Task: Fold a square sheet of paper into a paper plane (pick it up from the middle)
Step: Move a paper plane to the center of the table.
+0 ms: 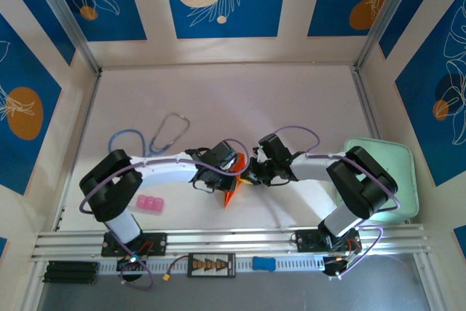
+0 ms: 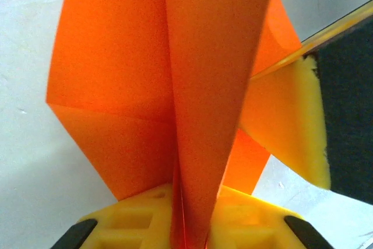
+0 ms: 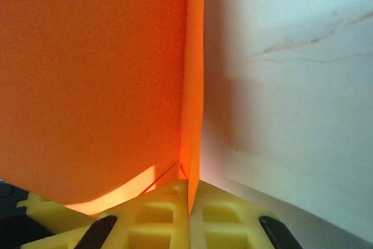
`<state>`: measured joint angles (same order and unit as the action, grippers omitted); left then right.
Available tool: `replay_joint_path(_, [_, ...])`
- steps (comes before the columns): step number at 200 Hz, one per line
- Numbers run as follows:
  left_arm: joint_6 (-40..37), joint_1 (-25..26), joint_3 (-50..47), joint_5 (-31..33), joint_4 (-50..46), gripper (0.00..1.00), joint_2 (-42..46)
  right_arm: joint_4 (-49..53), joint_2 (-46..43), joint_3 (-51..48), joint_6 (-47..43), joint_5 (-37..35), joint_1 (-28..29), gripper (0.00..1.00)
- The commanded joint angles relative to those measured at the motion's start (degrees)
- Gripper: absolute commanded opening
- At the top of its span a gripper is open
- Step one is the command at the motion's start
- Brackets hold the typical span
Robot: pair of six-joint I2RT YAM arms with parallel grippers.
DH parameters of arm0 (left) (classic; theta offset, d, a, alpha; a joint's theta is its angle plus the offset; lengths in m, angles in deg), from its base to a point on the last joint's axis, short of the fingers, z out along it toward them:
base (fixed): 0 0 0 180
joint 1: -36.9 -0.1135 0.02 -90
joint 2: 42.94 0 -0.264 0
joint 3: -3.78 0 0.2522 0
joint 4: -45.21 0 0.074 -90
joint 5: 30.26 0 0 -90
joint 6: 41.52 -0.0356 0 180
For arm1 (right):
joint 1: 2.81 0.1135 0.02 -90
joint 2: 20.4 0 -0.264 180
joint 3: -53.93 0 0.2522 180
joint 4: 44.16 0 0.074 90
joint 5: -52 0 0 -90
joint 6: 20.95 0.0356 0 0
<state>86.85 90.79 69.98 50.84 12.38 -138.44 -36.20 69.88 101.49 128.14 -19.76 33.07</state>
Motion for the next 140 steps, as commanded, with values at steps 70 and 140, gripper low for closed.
replay_joint_path(70, [-1.27,0.93,1.01,-1.45,-0.66,0.18,-1.29,-0.23,0.77,-0.95,0.68,1.36,-0.46,0.07])
replay_joint_path(140, [-0.26,0.92,1.23,0.60,-1.23,0.08,-0.32,0.89,-0.46,-0.93,0.15,1.23,-0.62,0.11])
